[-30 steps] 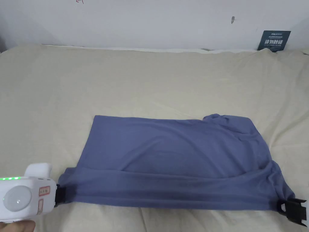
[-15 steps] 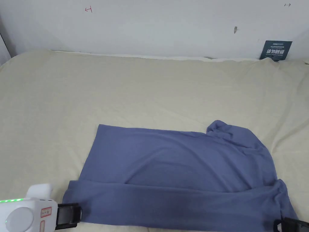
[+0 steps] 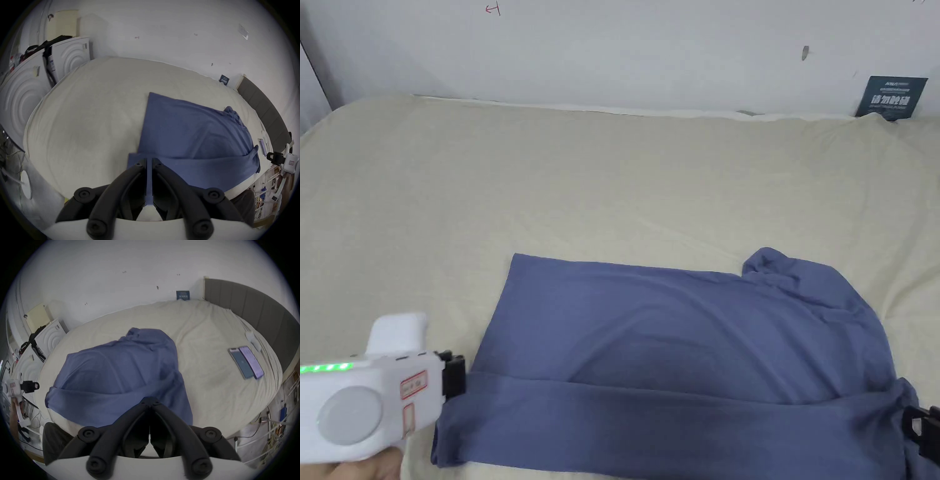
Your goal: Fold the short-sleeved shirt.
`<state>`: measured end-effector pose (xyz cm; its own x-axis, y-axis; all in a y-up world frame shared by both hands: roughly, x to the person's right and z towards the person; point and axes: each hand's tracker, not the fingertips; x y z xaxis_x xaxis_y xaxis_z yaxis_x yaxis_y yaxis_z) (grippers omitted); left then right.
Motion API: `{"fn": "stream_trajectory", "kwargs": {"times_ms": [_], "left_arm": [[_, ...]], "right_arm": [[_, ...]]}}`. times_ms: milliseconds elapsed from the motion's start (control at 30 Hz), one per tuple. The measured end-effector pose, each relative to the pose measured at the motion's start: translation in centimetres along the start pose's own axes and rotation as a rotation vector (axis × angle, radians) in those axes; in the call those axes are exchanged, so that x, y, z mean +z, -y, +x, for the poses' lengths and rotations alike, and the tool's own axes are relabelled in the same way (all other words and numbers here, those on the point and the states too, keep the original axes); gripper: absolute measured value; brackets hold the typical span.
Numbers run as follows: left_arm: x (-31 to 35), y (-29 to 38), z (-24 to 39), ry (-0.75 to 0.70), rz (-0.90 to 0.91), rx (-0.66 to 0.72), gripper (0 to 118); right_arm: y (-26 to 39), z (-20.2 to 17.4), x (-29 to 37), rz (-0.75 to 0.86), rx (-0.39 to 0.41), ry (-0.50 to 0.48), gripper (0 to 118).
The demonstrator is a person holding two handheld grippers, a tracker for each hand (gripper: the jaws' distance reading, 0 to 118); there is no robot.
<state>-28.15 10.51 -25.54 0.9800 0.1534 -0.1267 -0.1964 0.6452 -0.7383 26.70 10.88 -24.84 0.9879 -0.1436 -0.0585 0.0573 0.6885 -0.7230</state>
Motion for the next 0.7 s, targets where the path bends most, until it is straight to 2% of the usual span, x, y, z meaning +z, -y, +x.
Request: {"fn": "stream_trajectory", "kwargs": {"times_ms": [133, 267, 300, 333, 367, 400, 433, 533, 633, 700], "left_arm": [[-4.2, -4.6, 1.3, -0.014, 0.001, -0.009, 7], [-10.8, -9.5, 2.1, -0.048, -0.076, -0.02, 7], [-12.7, -10.8, 2.1, -0.05, -0.077, -0.012, 11], [-14.6, -12.1, 2.2, -0.058, -0.099, -0.011, 49], [-16.5, -13.2, 2.2, -0.063, -0.146, -0.025, 92], [-18.9, -14.4, 2.2, -0.08, -0.212, -0.037, 117], [-21.2, -15.0, 2.0, -0.103, -0.259, -0.036, 117], [-24.4, -16.6, 2.2, -0.18, -0.196, -0.067, 117], [-26.1, -17.4, 2.3, -0.195, -0.207, -0.063, 117], [-26.6, -17.6, 2.2, -0.189, -0.203, -0.043, 116]], "right_arm": [[-2.1, -0.1, -2.5, 0.008, -0.023, -0.011, 1], [-4.1, -0.6, -5.3, 0.009, -0.015, -0.01, 1], [-4.5, -0.6, -6.1, 0.004, -0.014, -0.016, 1], [-5.0, -0.5, -7.0, 0.0, -0.011, -0.016, 1], [-5.3, -0.3, -7.8, -0.006, -0.008, -0.013, 1], [-5.8, -0.1, -8.7, -0.016, -0.002, -0.015, 1], [-6.4, 0.2, -9.5, -0.024, 0.005, -0.017, 1], [-7.8, 1.1, -11.3, -0.021, 0.023, -0.021, 1], [-9.5, 2.2, -13.7, -0.039, 0.025, -0.011, 1], [-10.6, 2.8, -15.1, -0.048, 0.057, 0.018, 1]]}}
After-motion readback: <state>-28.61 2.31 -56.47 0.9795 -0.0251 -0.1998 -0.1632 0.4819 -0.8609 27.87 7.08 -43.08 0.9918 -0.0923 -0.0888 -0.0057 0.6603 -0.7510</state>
